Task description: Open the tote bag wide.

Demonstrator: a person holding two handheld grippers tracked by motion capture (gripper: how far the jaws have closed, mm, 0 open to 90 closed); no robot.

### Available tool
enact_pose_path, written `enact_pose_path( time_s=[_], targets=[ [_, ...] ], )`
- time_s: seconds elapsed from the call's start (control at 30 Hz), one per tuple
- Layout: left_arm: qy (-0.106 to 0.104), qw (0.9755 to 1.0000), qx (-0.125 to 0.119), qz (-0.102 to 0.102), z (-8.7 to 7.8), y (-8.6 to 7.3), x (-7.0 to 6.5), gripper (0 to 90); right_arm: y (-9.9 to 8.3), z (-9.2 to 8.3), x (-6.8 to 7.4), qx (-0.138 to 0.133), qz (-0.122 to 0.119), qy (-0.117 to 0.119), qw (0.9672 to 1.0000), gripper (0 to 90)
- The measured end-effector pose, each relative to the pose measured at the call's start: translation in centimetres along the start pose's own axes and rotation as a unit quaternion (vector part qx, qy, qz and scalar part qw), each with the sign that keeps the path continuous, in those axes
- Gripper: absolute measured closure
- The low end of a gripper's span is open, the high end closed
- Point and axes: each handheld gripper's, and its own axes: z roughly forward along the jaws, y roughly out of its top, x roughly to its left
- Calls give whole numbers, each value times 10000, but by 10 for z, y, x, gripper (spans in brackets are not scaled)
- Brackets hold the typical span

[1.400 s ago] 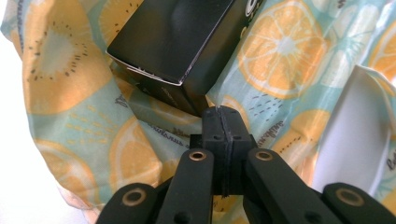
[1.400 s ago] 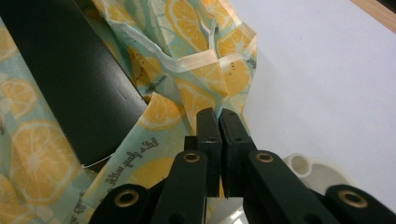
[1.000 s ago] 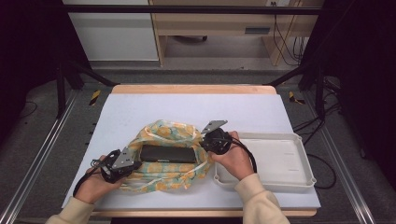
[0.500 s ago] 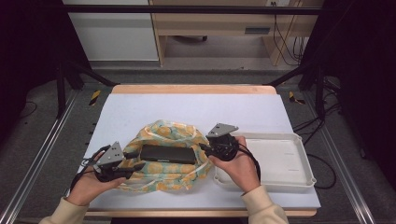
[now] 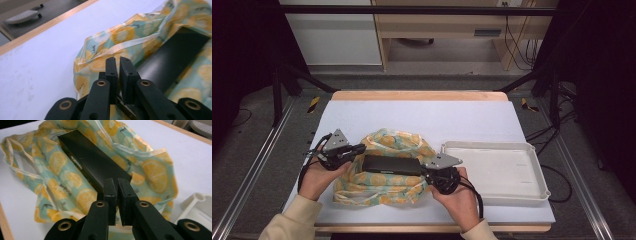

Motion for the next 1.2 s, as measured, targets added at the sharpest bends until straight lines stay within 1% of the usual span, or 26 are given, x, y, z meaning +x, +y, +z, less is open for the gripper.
enact_pose_path(
  time_s=[0.07, 0.13, 0.2, 0.3, 0.33, 0.4, 0.43, 0.47, 0.53, 0.67, 0.77, 0.87, 0.97, 1.2],
  targets=[
    [44, 10000, 49, -51, 4, -5, 3, 863, -4, 1, 6, -41, 89, -15, 10000, 881],
    [75, 9999, 50, -134, 7, -10, 5, 865, -9, 5, 11, -17, 90, -94, 9999, 895],
    [91, 9998, 81, -125, 10, -14, 5, 865, -14, 11, 16, 11, 128, -132, 9998, 900],
    [177, 9997, 147, -98, 15, -17, 5, 868, -18, 21, 26, 137, 35, -293, 9995, 900],
    [242, 9995, 149, -115, 17, -19, 6, 871, -19, 23, 29, 159, 9, -323, 9994, 900],
    [234, 9994, 199, -171, 21, -22, 7, 883, -21, 28, 33, 270, -39, -347, 9990, 900],
    [225, 9993, 227, -185, 22, -23, 6, 888, -22, 31, 34, 330, -64, -363, 9988, 900],
    [206, 9993, 255, -193, 24, -24, 6, 890, -23, 32, 35, 366, -33, -370, 9986, 900],
    [188, 9990, 390, -134, 29, -26, 4, 896, -25, 35, 34, 427, -20, -396, 9983, 900],
    [268, 9979, 571, -163, 36, -30, 6, 900, -27, 36, 32, 508, 9, -402, 9979, 900],
    [265, 9973, 643, -235, 40, -33, 9, 900, -28, 38, 31, 588, 50, -378, 9975, 900],
    [267, 9966, 752, -214, 44, -35, 10, 900, -30, 41, 31, 675, 19, -361, 9971, 900],
    [265, 9961, 798, -262, 47, -37, 11, 900, -31, 44, 32, 740, 11, -341, 9967, 900],
    [274, 9948, 945, -277, 51, -41, 13, 900, -32, 48, 33, 873, -30, -322, 9957, 900]
  ],
)
